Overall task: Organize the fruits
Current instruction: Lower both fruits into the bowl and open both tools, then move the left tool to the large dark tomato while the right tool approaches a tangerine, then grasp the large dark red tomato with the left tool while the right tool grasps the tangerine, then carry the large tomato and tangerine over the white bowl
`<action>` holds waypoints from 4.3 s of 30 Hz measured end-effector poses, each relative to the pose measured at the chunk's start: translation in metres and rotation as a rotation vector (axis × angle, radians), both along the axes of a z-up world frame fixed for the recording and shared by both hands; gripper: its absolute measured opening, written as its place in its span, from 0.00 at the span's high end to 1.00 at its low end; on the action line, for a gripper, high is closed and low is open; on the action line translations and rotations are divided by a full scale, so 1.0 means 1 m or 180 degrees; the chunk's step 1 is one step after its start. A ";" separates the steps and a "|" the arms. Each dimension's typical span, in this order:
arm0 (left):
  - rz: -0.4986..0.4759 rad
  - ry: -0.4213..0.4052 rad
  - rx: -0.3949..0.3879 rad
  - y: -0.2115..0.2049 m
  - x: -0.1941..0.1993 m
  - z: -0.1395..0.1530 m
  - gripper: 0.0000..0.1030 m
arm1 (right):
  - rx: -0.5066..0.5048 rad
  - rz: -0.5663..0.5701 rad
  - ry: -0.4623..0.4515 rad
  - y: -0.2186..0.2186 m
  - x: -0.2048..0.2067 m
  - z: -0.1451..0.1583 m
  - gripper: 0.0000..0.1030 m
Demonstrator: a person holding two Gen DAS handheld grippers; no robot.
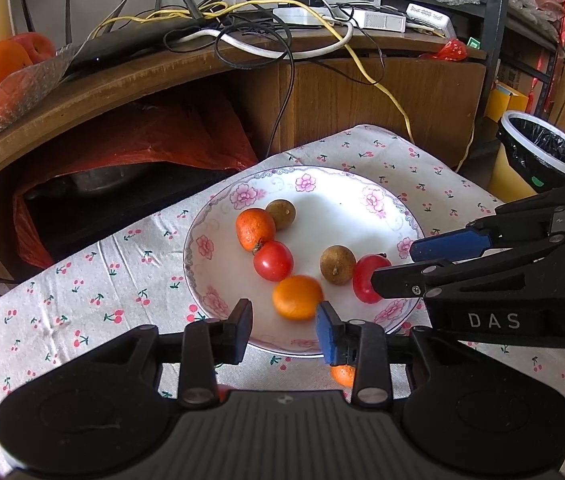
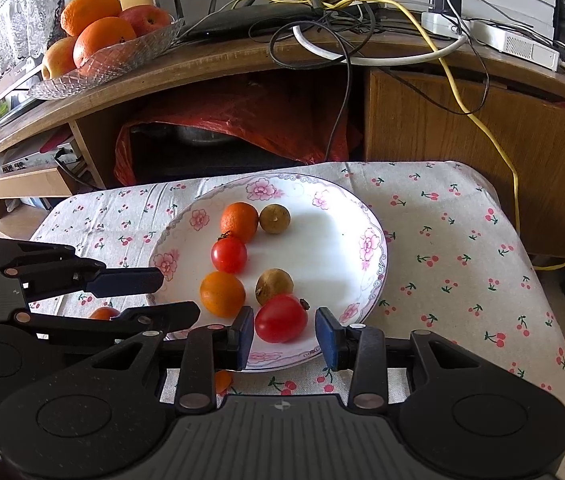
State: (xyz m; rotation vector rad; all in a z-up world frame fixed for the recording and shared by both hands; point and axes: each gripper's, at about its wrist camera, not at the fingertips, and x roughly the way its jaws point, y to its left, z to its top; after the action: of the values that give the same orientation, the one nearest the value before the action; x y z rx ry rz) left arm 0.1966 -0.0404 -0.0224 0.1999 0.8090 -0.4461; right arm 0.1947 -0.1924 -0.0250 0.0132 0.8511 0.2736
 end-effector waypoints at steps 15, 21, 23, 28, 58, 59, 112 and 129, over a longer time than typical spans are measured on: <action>-0.0020 -0.0076 0.0039 0.007 -0.010 0.009 0.57 | -0.0009 0.0080 -0.0012 0.007 -0.009 0.005 0.67; -0.0036 -0.0075 0.0044 0.010 -0.013 0.010 0.57 | -0.0034 0.0108 -0.0017 0.008 -0.011 0.006 0.67; -0.0039 -0.0075 0.0045 0.012 -0.015 0.010 0.57 | -0.0039 0.0114 -0.0018 0.010 -0.012 0.006 0.67; -0.0047 -0.0077 0.0044 0.013 -0.017 0.011 0.57 | -0.0057 0.0144 -0.0011 0.013 -0.014 0.005 0.67; -0.0095 -0.0015 0.0274 0.041 -0.036 -0.002 0.50 | 0.0050 0.0440 0.0221 0.031 -0.037 -0.010 0.60; -0.0080 0.0007 0.0287 0.041 -0.035 -0.005 0.50 | 0.0058 0.0432 0.0224 0.031 -0.036 -0.012 0.60; -0.0256 0.0419 0.0108 0.047 -0.062 -0.016 0.52 | -0.0155 0.0478 0.0373 0.018 -0.056 -0.020 0.76; -0.0302 0.0297 0.0307 0.035 -0.062 -0.025 0.50 | -0.0262 0.0495 0.0364 0.017 -0.061 -0.022 0.74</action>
State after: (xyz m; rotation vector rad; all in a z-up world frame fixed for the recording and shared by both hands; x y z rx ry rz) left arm 0.1345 -0.0058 -0.0470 0.3099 0.9160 -0.5090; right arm 0.1340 -0.1754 -0.0472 -0.1155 0.9784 0.3863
